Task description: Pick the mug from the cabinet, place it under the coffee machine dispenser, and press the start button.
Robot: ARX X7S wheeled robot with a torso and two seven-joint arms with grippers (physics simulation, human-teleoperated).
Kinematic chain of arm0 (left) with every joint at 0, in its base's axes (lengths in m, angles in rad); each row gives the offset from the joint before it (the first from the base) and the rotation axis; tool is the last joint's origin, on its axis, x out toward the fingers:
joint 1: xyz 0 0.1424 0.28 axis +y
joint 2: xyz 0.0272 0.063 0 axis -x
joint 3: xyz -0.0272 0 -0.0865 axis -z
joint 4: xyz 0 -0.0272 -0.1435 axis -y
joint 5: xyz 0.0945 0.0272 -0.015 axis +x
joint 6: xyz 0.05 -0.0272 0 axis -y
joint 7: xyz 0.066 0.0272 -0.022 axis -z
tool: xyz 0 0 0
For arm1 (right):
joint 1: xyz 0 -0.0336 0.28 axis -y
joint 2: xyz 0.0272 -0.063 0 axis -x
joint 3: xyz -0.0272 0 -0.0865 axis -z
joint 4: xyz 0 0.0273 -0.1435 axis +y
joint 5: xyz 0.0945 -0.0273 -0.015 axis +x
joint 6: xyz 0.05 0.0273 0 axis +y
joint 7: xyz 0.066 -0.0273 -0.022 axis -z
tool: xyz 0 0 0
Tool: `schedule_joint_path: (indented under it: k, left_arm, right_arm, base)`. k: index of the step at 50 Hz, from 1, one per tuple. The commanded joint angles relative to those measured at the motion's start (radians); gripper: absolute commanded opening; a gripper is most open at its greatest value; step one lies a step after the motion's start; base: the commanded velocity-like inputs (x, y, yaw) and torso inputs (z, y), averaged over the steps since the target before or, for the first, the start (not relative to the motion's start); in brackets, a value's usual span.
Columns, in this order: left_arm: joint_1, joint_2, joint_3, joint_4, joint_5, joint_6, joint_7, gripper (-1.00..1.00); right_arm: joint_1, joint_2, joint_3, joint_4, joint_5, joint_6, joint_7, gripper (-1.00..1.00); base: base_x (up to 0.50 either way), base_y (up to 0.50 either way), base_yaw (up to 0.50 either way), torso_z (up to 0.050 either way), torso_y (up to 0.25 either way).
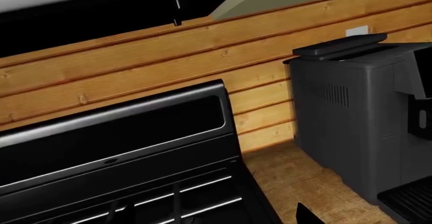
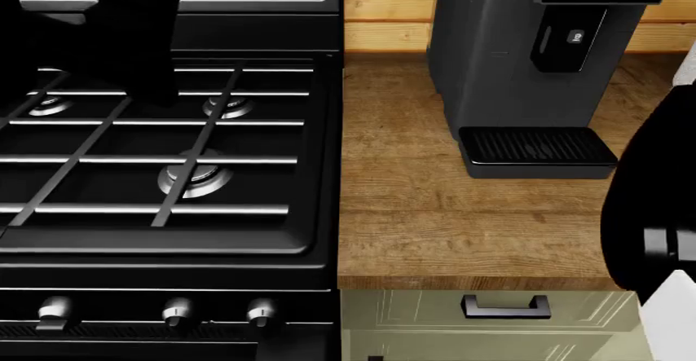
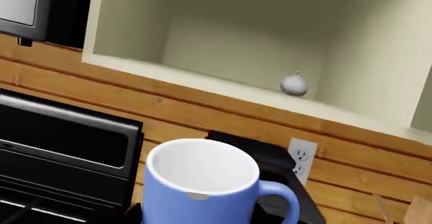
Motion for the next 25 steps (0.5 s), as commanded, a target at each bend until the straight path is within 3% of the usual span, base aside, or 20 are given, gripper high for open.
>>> schedule_joint_path:
  k: [1,8,25]
  left_arm:
    - [0.008,-0.007,-0.001,0.008,-0.003,0.009,-0.001,1.00]
    - [0.012,-0.014,-0.002,0.013,-0.006,0.015,-0.004,1.00]
    - [0.010,-0.020,0.000,0.019,-0.016,0.025,-0.009,1.00]
  right_arm:
    - [-0.166,0.002,0.018,-0.141,-0.047,0.000,-0.005,-1.00]
    - [-0.383,-0.032,0.026,-0.288,-0.102,0.000,-0.005,-1.00]
    - [-0.527,-0.030,0.032,-0.400,-0.134,0.000,-0.005,-1.00]
  base:
    - [0.00,0.00,0.00,0.000,0.000]
    - [0.00,0.00,0.00,0.000,0.000]
    - [0.00,0.00,0.00,0.000,0.001]
